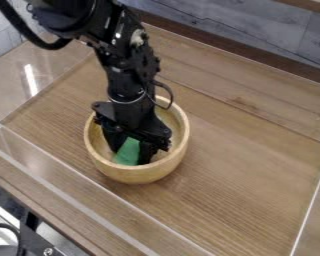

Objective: Move green stick from inside the wooden bowl to the table next to it

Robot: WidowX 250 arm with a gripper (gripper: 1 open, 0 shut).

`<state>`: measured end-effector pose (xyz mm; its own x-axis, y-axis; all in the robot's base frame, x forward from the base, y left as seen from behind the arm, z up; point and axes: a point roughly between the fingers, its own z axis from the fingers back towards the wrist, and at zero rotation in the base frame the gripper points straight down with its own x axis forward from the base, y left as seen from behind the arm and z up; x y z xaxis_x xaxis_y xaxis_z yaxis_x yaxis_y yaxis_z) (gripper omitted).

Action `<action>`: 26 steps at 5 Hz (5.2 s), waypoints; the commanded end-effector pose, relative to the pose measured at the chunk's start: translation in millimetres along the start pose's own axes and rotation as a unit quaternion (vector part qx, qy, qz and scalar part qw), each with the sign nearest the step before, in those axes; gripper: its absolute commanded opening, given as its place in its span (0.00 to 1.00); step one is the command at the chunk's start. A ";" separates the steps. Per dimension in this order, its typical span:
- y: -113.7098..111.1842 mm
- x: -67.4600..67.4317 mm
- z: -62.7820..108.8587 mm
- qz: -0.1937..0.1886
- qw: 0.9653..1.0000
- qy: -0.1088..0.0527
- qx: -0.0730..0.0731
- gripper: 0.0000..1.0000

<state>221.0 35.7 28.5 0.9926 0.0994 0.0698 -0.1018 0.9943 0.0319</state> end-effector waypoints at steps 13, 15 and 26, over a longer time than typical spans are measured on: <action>1.3 21.9 50.0 0.041 0.998 -0.007 -0.040 0.00; -2.8 27.2 58.4 0.048 0.998 -0.010 -0.048 0.00; -32.8 38.6 82.2 0.005 0.995 -0.080 -0.059 0.00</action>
<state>251.8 1.6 102.8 0.9764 0.1053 0.1886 -0.0904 0.9922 -0.0859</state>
